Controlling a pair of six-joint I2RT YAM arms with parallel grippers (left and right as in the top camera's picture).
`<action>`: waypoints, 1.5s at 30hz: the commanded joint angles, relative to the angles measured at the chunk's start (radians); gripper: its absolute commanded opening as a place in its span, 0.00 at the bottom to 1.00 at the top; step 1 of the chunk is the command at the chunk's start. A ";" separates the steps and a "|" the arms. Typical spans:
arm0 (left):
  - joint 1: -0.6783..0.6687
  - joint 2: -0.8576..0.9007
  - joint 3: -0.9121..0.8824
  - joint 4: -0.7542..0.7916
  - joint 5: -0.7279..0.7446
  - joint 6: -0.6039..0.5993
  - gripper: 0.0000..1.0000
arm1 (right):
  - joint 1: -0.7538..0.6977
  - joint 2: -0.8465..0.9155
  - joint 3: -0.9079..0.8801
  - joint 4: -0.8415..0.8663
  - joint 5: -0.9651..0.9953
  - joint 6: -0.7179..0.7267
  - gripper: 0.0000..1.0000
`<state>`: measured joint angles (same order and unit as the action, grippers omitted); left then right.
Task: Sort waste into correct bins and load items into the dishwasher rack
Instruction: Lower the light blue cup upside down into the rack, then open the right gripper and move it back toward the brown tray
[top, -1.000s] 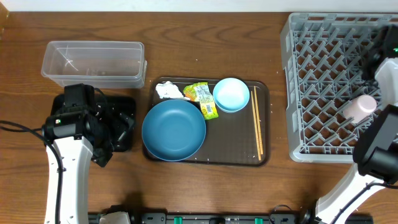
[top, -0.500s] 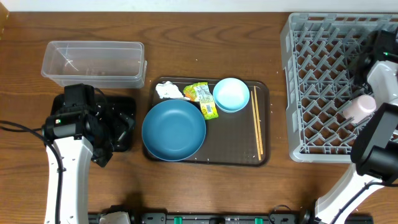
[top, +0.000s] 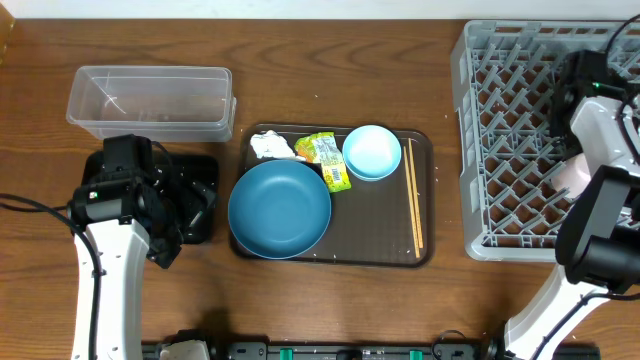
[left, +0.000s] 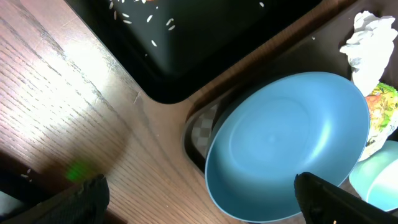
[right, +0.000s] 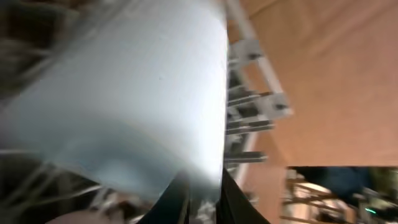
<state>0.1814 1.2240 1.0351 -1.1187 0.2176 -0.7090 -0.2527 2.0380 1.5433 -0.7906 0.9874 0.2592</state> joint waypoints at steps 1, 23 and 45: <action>-0.002 0.001 0.016 -0.002 -0.014 0.006 0.98 | 0.027 0.009 -0.003 -0.018 -0.259 0.010 0.15; -0.002 0.001 0.016 -0.002 -0.014 0.006 0.98 | 0.028 -0.082 0.296 -0.174 -0.798 0.077 0.20; -0.002 0.001 0.016 -0.002 -0.014 0.006 0.98 | 0.072 -0.101 0.314 -0.214 -0.918 0.068 0.71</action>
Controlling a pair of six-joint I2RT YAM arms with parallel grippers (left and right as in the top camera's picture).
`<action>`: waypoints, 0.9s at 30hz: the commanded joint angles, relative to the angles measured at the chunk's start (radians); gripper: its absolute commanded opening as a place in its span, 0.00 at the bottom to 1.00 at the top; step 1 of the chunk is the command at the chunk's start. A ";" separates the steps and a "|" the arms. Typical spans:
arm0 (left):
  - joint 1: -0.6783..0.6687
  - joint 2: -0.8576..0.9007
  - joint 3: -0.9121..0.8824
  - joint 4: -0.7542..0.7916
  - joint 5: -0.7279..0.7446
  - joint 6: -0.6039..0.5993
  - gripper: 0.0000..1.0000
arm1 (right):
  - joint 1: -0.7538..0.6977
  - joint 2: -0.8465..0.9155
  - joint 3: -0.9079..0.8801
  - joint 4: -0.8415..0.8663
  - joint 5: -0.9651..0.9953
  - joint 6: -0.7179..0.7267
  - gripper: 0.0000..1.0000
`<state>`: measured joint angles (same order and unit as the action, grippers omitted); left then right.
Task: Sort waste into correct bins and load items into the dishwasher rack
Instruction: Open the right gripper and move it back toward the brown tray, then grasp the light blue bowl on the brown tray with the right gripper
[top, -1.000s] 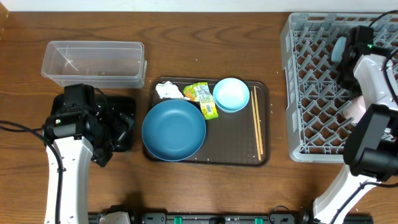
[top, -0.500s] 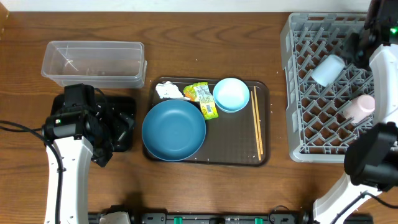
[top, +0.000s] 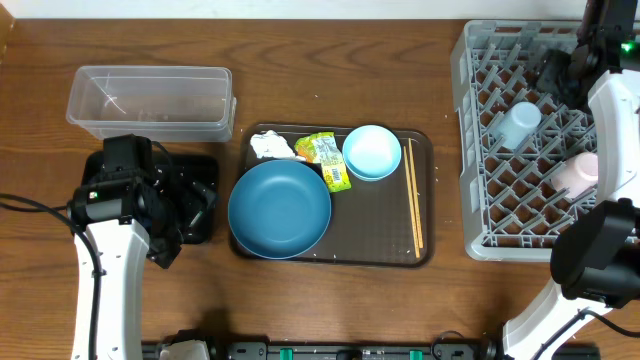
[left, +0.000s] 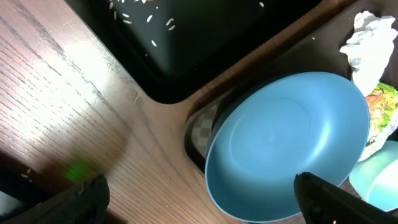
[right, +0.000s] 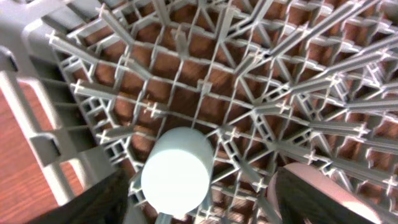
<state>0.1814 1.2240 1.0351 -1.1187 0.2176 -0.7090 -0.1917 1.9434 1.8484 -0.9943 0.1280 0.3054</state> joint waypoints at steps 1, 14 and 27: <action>-0.002 0.001 0.016 -0.002 -0.014 0.006 0.98 | 0.014 -0.011 0.008 -0.014 -0.088 0.035 0.70; -0.002 0.001 0.016 -0.002 -0.014 0.006 0.98 | 0.277 -0.036 0.006 -0.173 -0.555 -0.218 0.73; -0.002 0.001 0.016 -0.002 -0.014 0.006 0.98 | 0.723 0.039 -0.012 -0.134 -0.078 -0.164 0.71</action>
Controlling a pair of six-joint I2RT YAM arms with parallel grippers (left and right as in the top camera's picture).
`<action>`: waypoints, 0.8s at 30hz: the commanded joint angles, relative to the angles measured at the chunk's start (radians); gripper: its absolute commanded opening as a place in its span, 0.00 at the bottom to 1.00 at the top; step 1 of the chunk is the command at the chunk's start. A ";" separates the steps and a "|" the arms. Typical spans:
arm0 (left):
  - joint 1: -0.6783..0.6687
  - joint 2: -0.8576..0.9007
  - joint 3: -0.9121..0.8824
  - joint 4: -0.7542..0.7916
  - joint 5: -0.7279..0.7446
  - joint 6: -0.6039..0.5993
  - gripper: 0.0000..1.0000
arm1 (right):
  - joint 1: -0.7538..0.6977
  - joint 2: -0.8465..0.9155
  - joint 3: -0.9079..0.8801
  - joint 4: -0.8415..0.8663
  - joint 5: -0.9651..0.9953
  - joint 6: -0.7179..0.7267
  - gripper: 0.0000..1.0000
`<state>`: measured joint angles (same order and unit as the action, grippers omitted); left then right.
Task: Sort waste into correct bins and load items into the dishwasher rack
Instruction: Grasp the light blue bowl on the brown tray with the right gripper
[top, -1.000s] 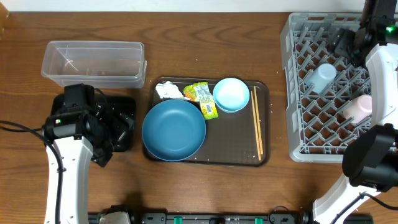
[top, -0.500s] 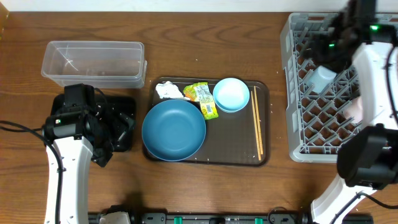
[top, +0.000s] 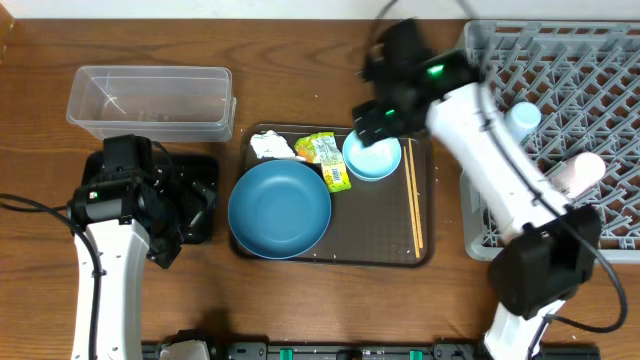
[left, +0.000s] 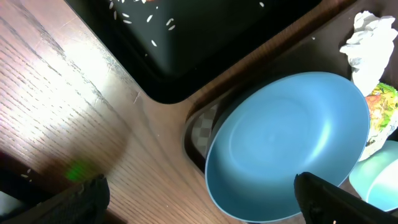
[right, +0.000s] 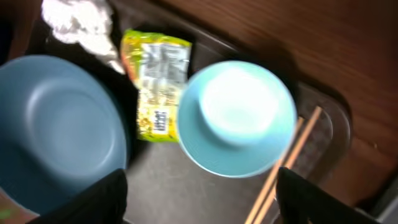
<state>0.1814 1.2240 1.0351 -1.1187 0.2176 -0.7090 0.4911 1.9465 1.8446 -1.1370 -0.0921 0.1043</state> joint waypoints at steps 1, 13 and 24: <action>-0.002 0.001 0.016 -0.002 -0.014 0.006 0.98 | 0.059 0.053 -0.008 0.016 0.175 0.065 0.67; -0.002 0.001 0.016 -0.002 -0.014 0.006 0.98 | 0.126 0.238 -0.008 0.078 0.193 0.144 0.46; -0.002 0.001 0.016 -0.002 -0.014 0.006 0.98 | 0.134 0.290 -0.008 0.078 0.193 0.166 0.32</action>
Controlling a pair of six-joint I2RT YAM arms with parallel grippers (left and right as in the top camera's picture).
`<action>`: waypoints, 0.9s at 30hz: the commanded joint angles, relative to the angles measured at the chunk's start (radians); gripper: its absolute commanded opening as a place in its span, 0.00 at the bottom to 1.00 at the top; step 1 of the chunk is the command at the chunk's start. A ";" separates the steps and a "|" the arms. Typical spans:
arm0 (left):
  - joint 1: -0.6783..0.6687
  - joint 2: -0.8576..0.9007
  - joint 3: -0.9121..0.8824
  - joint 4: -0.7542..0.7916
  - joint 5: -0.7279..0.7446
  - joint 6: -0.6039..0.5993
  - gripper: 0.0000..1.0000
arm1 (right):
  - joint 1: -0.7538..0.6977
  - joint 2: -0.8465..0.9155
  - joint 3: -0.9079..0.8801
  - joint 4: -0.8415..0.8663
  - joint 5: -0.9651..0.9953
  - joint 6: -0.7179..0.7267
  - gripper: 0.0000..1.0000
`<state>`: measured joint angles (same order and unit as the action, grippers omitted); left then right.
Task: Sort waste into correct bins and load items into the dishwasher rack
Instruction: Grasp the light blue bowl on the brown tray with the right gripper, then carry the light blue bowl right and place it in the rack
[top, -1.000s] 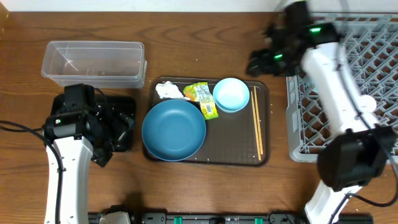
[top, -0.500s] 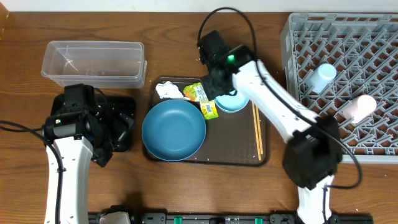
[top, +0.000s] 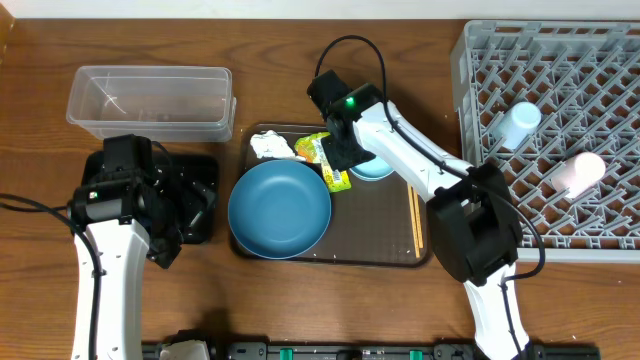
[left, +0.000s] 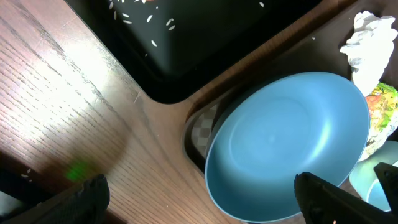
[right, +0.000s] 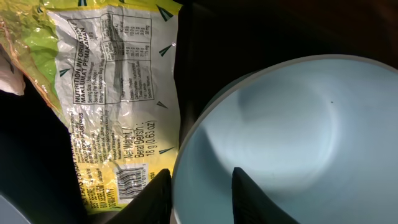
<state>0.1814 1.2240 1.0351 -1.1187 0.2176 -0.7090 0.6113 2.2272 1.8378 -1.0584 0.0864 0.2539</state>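
Note:
A small light-blue bowl (right: 292, 137) sits on the brown tray (top: 390, 240), beside a yellow-green snack wrapper (right: 118, 99). My right gripper (right: 199, 180) is low over the bowl's left rim, one finger outside it by the wrapper and one inside; the jaws are narrowed but still apart. A large blue bowl (top: 279, 208), a white tissue (top: 270, 147) and chopsticks (top: 415, 215) also lie on the tray. My left gripper (left: 199, 199) hangs wide open over the table beside the large bowl (left: 286, 143).
The grey dishwasher rack (top: 560, 60) at the right holds a light-blue cup (top: 518, 125) and a pink cup (top: 572, 172). A clear plastic bin (top: 150, 100) stands at the back left. A black bin (left: 205, 37) with rice grains sits left of the tray.
My right gripper was wide open high over the tray's small bowl and wrapper. Now it is down at the bowl's left rim with its jaws much narrower. The left arm has not moved.
My right gripper held a light-blue cup inside the rack. Then the cup stood in the rack and the gripper was open above it. Then the arm was across over the tray, and now it straddles the small bowl's rim. The left arm stayed still.

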 joint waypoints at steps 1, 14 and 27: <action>-0.002 0.001 0.016 -0.002 -0.014 0.006 0.98 | 0.018 0.010 -0.002 -0.001 0.014 0.016 0.32; -0.002 0.001 0.016 -0.002 -0.014 0.006 0.98 | 0.025 0.042 -0.002 -0.002 0.014 0.045 0.24; -0.002 0.001 0.016 -0.002 -0.014 0.006 0.98 | 0.023 0.036 0.017 0.002 0.014 0.046 0.01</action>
<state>0.1814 1.2240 1.0351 -1.1183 0.2173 -0.7090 0.6212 2.2589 1.8381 -1.0519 0.0879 0.2897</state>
